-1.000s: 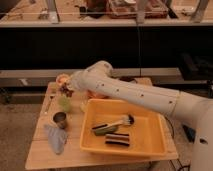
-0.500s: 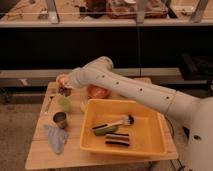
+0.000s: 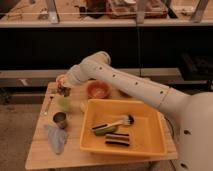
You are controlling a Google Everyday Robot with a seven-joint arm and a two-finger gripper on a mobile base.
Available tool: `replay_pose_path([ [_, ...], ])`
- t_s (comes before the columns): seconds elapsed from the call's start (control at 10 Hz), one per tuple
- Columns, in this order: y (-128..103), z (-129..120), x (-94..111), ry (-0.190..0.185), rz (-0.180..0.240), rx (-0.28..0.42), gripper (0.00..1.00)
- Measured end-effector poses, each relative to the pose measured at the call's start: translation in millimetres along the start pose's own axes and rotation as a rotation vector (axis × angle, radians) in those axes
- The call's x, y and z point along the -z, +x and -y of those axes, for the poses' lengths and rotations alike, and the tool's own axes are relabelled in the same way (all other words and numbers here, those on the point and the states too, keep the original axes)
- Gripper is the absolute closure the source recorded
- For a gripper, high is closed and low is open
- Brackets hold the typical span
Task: Place grapes in plastic cup
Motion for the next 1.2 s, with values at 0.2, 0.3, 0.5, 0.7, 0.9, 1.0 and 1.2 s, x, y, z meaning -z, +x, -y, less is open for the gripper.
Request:
replay_pose_path([
  [0.2,-1.5,1.0,-5.1,-0.021,0.019,-0.012,0.9],
  [0.3,-0.9,0.6,-8.7,-0.036,0.028,-0.02,0.9],
  [0.5,-2.3,-0.3,-17.0,-0.063,0.038,-0.028,0.9],
  [0.7,-3.8,-1.4,-28.8,-0.096,0.043,-0.035,0.9],
  [0.9,-2.5,-2.9,-38.1,-0.12,0.044,-0.042,0.9],
  [1.0,-1.8,-5.5,-43.6,-0.135,0.045,-0.045,0.9],
  [1.2,-2.1,-9.2,-50.2,-0.156,0.046,-0.049,0.89],
])
